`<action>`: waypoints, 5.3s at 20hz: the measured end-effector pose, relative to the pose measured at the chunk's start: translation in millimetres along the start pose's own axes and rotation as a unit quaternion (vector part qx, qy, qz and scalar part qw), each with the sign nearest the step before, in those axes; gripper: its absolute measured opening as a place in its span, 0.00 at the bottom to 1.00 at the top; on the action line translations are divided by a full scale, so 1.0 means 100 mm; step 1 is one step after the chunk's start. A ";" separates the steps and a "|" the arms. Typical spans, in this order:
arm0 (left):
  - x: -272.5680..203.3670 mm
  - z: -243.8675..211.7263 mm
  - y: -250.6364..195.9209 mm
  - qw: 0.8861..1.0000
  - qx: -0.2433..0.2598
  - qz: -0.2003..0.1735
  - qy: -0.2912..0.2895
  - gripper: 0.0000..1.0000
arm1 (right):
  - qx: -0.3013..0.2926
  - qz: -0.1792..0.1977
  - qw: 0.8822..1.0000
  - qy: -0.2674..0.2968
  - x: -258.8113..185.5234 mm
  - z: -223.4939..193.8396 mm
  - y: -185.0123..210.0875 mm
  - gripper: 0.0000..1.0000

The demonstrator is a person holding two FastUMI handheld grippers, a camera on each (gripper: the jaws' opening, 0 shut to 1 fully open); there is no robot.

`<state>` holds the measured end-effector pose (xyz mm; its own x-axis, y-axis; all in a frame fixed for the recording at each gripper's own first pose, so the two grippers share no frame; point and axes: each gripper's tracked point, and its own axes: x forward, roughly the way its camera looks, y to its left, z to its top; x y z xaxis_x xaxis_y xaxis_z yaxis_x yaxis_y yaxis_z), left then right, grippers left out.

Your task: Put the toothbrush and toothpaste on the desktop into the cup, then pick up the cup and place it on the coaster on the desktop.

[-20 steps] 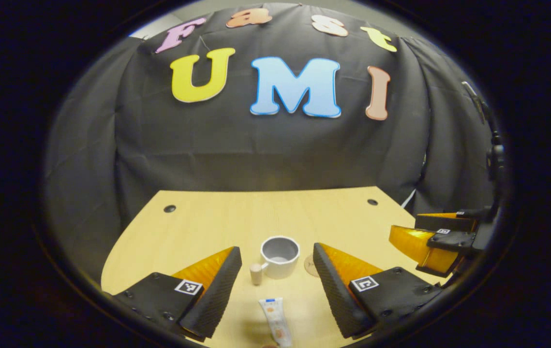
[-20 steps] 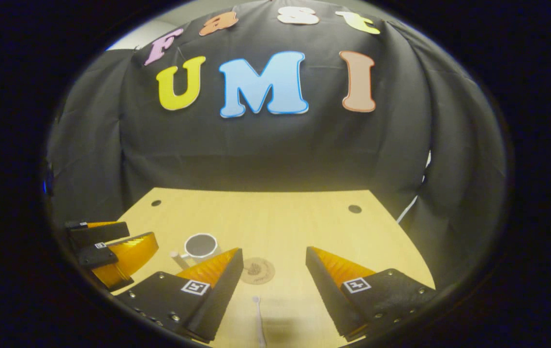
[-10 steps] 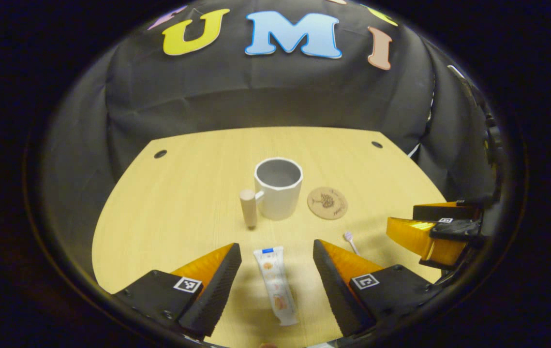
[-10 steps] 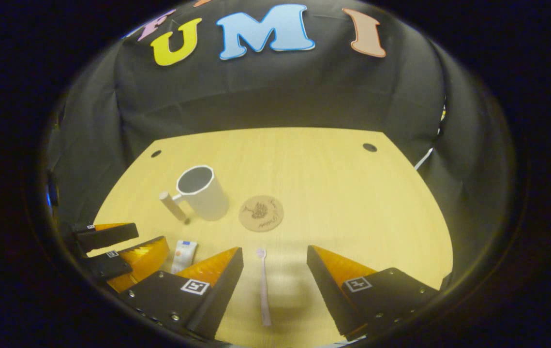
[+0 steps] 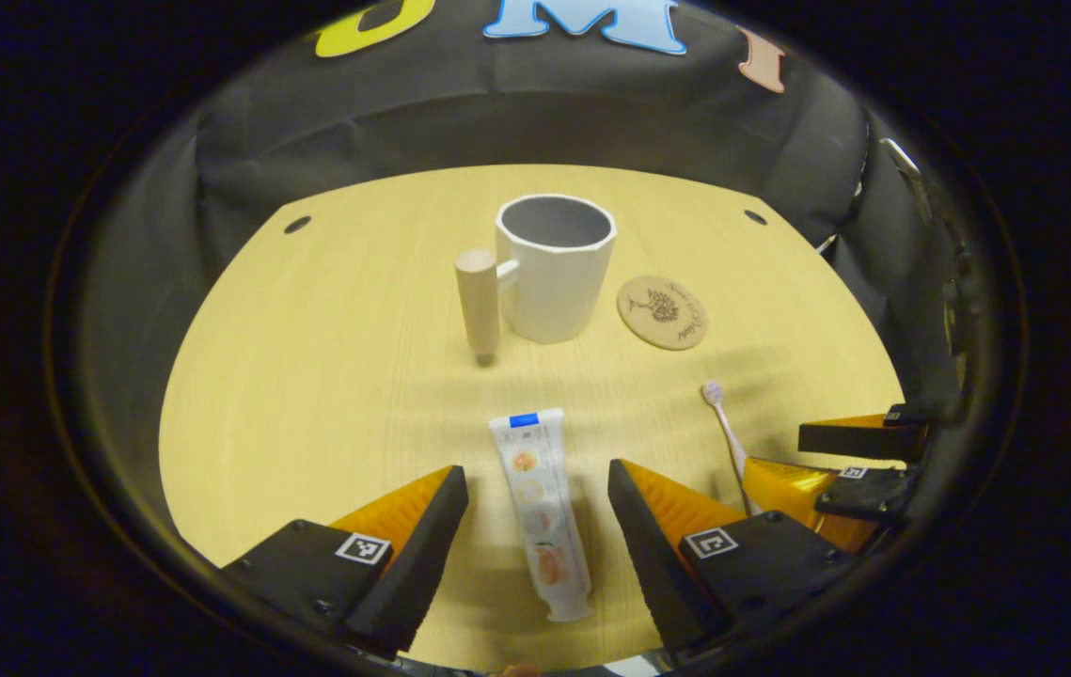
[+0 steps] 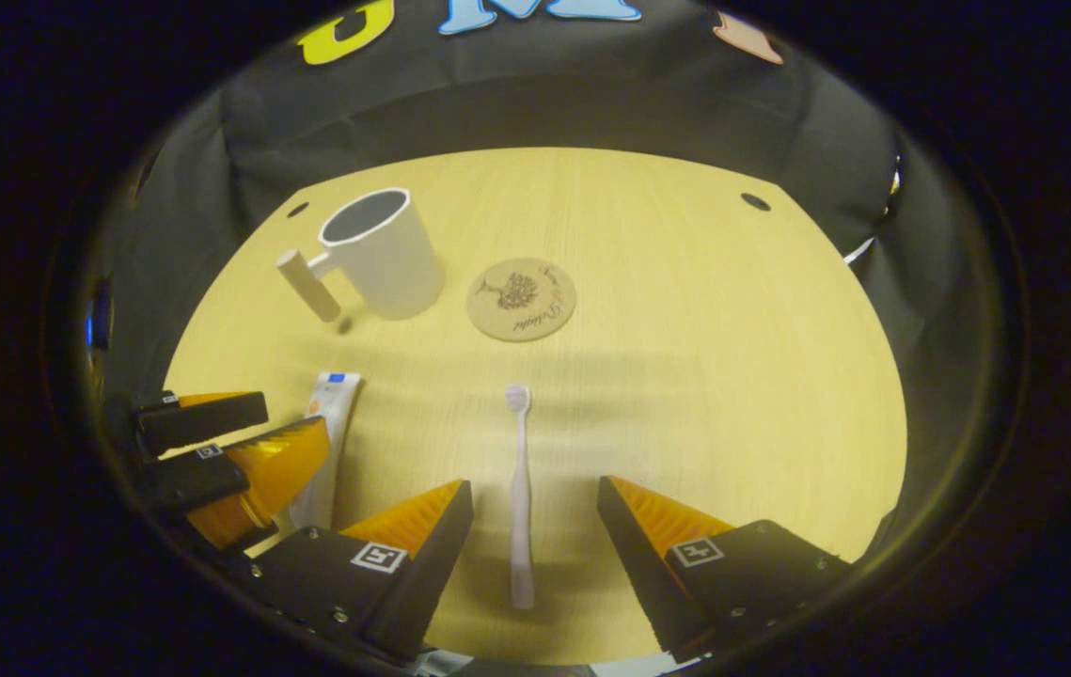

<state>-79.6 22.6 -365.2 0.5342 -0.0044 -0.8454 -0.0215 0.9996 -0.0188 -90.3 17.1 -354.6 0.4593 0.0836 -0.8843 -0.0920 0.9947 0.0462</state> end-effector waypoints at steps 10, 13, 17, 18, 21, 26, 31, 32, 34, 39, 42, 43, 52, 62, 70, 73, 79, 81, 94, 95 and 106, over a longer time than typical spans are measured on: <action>0.30 -0.25 0.08 0.997 -0.027 0.016 0.071 0.98 | -0.017 -0.013 0.997 0.072 0.16 -0.20 -0.02 0.88; 0.32 -0.26 0.08 0.996 -0.015 0.026 0.083 0.97 | -0.012 -0.014 0.995 0.098 0.15 -0.25 -0.02 0.87; 0.33 -0.24 0.07 0.994 -0.013 0.034 0.102 0.97 | -0.008 -0.015 0.990 0.138 0.15 -0.28 0.00 0.90; 0.32 -0.22 0.06 0.993 -0.014 0.034 0.110 0.96 | -0.004 -0.017 0.989 0.149 0.16 -0.28 0.00 0.88; 0.33 -0.21 0.06 0.990 -0.005 0.030 0.135 0.96 | 0.007 -0.020 0.983 0.180 0.16 -0.25 0.00 0.91; 0.35 -0.17 0.05 0.985 0.002 0.027 0.169 0.96 | 0.049 -0.035 0.976 0.208 0.18 -0.22 0.00 0.91; 0.37 -0.15 -0.07 0.983 0.012 0.021 0.183 0.70 | 0.055 -0.036 0.973 0.223 0.16 -0.19 -0.03 0.51; 0.36 -0.15 -0.09 0.982 0.014 0.022 0.185 0.63 | 0.055 -0.037 0.972 0.224 0.16 -0.21 -0.07 0.41; 0.38 -0.15 -0.10 0.981 0.015 0.025 0.193 0.50 | 0.068 -0.035 0.971 0.227 0.17 -0.19 -0.09 0.17; 0.39 -0.12 -0.11 0.979 0.009 0.026 0.203 0.41 | 0.060 -0.022 0.970 0.234 0.15 -0.19 -0.10 0.10; 0.39 -0.06 -0.12 0.980 0.006 0.031 0.194 0.34 | 0.066 -0.021 0.971 0.228 0.16 -0.18 -0.11 0.02; 0.39 -0.07 -0.14 0.981 0.002 0.024 0.192 0.29 | 0.066 -0.020 0.972 0.226 0.16 -0.19 -0.11 0.02; -0.01 0.24 -0.20 0.985 -0.014 0.005 0.174 0.24 | 0.073 -0.006 0.970 0.231 0.17 -0.16 -0.13 0.02; -0.48 1.36 -0.36 0.996 0.005 -0.015 0.086 0.24 | 0.083 0.008 0.969 0.231 0.17 -0.14 -0.13 0.02; -0.36 2.25 -0.29 0.999 0.036 -0.013 0.039 0.24 | 0.109 0.028 0.967 0.230 0.17 -0.14 -0.13 0.02; -0.24 2.55 -0.25 0.999 0.045 -0.012 0.026 0.24 | 0.110 0.030 0.967 0.229 0.17 -0.14 -0.13 0.02; 0.19 3.07 -0.24 0.995 0.100 0.003 -0.016 0.23 | 0.108 0.027 0.967 0.229 0.17 -0.15 -0.12 0.03; 0.27 3.16 -0.31 0.994 0.107 -0.011 -0.037 0.23 | 0.110 0.026 0.967 0.230 0.17 -0.14 -0.13 0.02; 0.40 3.08 -0.22 0.988 0.069 -0.030 -0.133 0.28 | 0.120 0.032 0.963 0.239 0.16 -0.15 -0.12 0.04; 0.37 3.06 -0.23 0.988 0.068 -0.035 -0.133 0.35 | 0.121 0.033 0.963 0.239 0.15 -0.16 -0.12 0.04; 0.19 3.09 -0.12 0.985 0.069 -0.031 -0.158 0.96 | 0.134 0.023 0.968 0.209 0.15 -0.10 -0.07 0.02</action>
<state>191.8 18.9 -216.6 0.7671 -0.0786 -0.6367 0.1225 0.9922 0.0250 -91.4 10.7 -373.3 0.0570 0.1513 -0.9868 0.1544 0.9752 0.1584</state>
